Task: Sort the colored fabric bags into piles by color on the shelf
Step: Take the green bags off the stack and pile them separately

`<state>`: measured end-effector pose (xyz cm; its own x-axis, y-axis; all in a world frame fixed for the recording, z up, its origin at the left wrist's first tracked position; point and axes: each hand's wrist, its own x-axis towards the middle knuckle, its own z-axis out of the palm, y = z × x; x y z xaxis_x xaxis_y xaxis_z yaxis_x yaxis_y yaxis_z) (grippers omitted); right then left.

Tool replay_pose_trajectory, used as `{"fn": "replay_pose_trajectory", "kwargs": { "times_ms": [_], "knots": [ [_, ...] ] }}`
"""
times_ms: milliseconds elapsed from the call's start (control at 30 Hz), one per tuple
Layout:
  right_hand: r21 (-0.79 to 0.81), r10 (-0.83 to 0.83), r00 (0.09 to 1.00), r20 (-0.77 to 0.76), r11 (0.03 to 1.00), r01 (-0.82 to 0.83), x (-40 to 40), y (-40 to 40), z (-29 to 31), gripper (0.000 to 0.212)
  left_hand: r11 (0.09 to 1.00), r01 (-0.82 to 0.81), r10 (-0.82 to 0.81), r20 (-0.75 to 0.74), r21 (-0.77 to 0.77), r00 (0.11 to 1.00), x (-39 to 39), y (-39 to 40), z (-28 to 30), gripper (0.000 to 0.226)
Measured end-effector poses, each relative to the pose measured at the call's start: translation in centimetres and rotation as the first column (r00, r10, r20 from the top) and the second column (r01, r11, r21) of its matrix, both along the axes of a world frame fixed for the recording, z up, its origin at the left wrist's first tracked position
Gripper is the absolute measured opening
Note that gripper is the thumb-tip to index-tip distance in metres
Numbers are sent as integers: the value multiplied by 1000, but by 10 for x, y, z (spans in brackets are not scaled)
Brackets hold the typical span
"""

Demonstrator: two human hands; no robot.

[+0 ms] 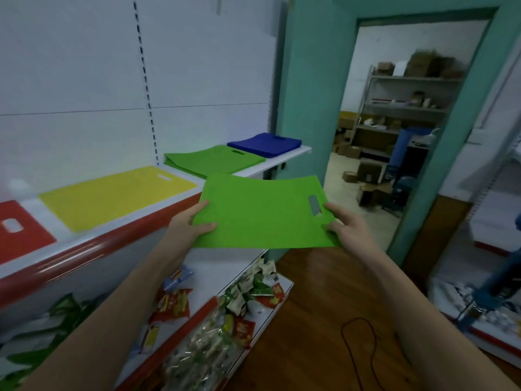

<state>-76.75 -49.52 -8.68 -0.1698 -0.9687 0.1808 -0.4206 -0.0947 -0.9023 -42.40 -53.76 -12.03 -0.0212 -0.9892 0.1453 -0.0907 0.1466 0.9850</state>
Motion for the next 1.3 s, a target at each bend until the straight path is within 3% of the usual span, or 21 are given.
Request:
{"fn": "replay_pose_trajectory", "kwargs": {
  "times_ms": [367, 567, 767, 967, 1067, 1300],
  "knots": [
    [2, -9, 999, -49, 1000, 9, -92, -118, -14, 54, 999, 36, -35, -46, 36, 998, -92, -122, 2, 65],
    [-12, 107, 994, -27, 994, -107, -126, -202, -14, 53, 993, -104, 109, -76, 62, 991, -126, -158, 6, 67],
    [-62, 223, 975, 17, 973, -222, -131, -282, -4, 50, 955, -297, 297, 5, 3, 955, -139, -171, 27, 71],
    [-104, 393, 919, -35, 913, -394, -89, -343, 20, 47, 852, -523, 516, 162, 1, 841, -122, -169, 46, 69],
    [-94, 471, 862, -189, 865, -493, -57, -387, 31, 46, 761, -648, 631, 244, -9, 737, -110, -178, 57, 61],
    [-67, 550, 742, -384, 785, -616, 19, -464, 52, 44, 641, -768, 703, 415, -17, 578, -67, -220, 62, 62]
  ]
}}
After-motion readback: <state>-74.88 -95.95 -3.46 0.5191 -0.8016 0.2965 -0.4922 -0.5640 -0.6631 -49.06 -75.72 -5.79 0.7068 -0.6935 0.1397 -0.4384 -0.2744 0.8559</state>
